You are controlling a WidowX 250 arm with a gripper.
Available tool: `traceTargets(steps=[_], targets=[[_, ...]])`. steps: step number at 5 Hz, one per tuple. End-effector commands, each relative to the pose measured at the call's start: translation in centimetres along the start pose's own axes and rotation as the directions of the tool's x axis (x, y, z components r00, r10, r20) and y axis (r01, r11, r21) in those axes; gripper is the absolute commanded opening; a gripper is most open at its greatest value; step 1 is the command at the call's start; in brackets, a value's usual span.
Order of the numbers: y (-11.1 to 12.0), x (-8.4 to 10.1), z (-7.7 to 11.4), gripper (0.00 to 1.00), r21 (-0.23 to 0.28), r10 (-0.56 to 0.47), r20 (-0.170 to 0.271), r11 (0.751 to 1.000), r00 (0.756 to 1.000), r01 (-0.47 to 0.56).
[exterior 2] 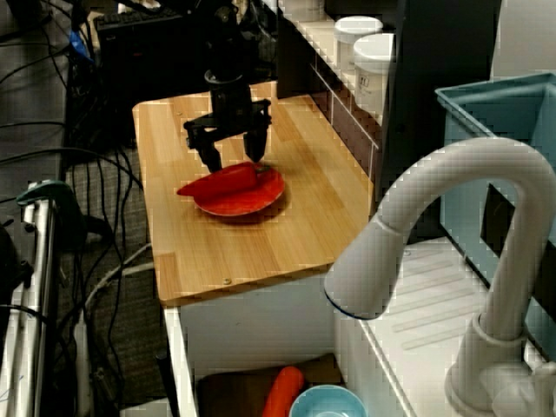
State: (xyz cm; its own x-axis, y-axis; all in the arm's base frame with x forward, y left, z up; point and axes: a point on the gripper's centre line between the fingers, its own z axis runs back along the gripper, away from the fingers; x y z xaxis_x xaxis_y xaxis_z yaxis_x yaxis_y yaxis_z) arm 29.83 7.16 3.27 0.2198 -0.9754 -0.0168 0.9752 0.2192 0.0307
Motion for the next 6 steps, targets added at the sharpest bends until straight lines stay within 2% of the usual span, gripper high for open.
traceTargets(steps=[1, 3, 6], targets=[[0.7, 0.0, 0.6, 1.00, -0.015, 0.023, 0.008, 1.000, 1.000, -0.023], [0.0, 1.6, 0.6, 1.00, -0.032, 0.027, 0.001, 0.999, 1.000, -0.027], [-1.1, 2.6, 0.8, 1.00, -0.032, 0.017, 0.000, 0.999, 1.000, -0.017]])
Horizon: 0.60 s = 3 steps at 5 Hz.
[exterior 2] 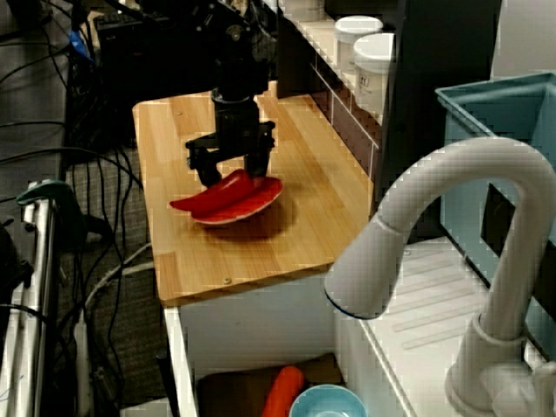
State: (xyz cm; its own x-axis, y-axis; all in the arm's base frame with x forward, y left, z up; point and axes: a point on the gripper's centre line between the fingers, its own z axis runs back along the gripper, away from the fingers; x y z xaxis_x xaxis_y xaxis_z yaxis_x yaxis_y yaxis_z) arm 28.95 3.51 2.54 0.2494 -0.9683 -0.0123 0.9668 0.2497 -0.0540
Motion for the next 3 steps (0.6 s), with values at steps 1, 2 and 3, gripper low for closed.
traceTargets(steps=[1, 2, 3], targets=[[0.10, -0.35, 1.34, 1.00, 0.047, -0.014, -0.006, 0.999, 1.000, 0.015], [-0.30, -0.07, 1.36, 1.00, 0.044, -0.018, -0.008, 0.999, 1.000, 0.018], [-0.67, 0.12, 1.34, 1.00, 0.043, -0.018, -0.011, 0.999, 1.000, 0.018]])
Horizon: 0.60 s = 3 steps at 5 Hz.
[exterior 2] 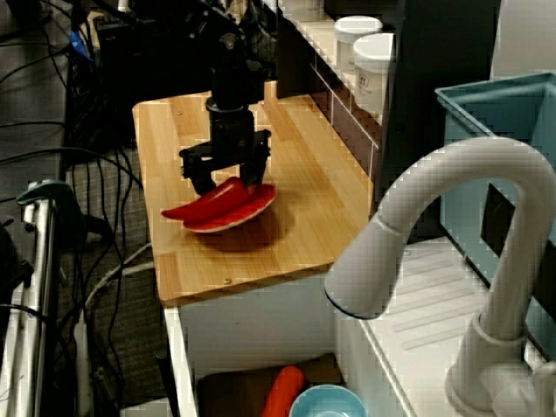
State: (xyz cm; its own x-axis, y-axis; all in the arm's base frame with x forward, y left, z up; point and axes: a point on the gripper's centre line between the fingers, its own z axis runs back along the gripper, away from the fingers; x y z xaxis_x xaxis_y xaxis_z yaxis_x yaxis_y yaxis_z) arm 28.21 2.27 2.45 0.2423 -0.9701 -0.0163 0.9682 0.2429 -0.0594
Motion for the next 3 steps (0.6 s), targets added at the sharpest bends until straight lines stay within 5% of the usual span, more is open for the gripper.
traceTargets(steps=[1, 3], targets=[[0.3, -1.1, 1.6, 1.00, 0.040, -0.002, -0.003, 0.999, 1.000, 0.003], [0.6, -2.6, 3.5, 1.00, 0.035, 0.043, 0.019, 0.998, 0.999, -0.043]])
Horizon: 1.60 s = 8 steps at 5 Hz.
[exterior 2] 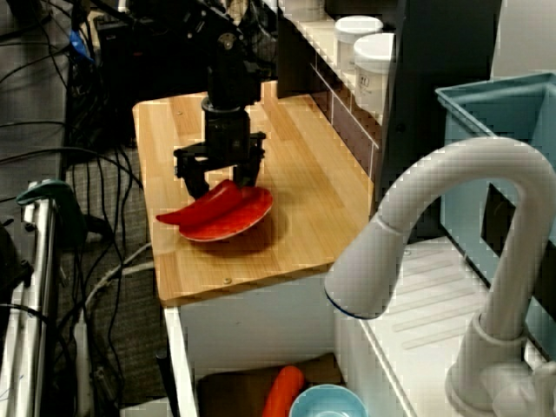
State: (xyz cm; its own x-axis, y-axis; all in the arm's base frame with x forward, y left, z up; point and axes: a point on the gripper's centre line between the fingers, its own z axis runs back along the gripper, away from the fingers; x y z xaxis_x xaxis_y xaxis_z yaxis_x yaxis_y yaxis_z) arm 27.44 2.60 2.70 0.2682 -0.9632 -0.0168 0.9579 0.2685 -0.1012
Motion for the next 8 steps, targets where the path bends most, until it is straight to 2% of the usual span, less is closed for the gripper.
traceTargets(steps=[1, 2, 3, 4, 5, 6, 7, 8], targets=[[1.0, -2.4, 3.9, 1.00, 0.083, 0.023, 0.018, 0.996, 1.000, -0.024], [0.9, -2.7, 4.5, 1.00, 0.077, 0.033, 0.034, 0.996, 0.999, -0.036], [0.6, -3.0, 4.8, 1.00, 0.086, 0.132, 0.080, 0.987, 0.988, -0.139], [0.2, -3.0, 4.6, 1.00, 0.073, 0.226, 0.085, 0.970, 0.970, -0.233], [-0.4, -3.2, 4.1, 1.00, 0.031, 0.413, 0.114, 0.907, 0.903, -0.419], [-1.1, -3.7, 3.5, 1.00, -0.023, 0.621, 0.159, 0.779, 0.767, -0.626], [-1.8, -4.0, 3.6, 1.00, -0.058, 0.780, 0.231, 0.607, 0.581, -0.793], [-2.1, -4.1, 3.9, 1.00, -0.084, 0.834, 0.264, 0.520, 0.484, -0.850]])
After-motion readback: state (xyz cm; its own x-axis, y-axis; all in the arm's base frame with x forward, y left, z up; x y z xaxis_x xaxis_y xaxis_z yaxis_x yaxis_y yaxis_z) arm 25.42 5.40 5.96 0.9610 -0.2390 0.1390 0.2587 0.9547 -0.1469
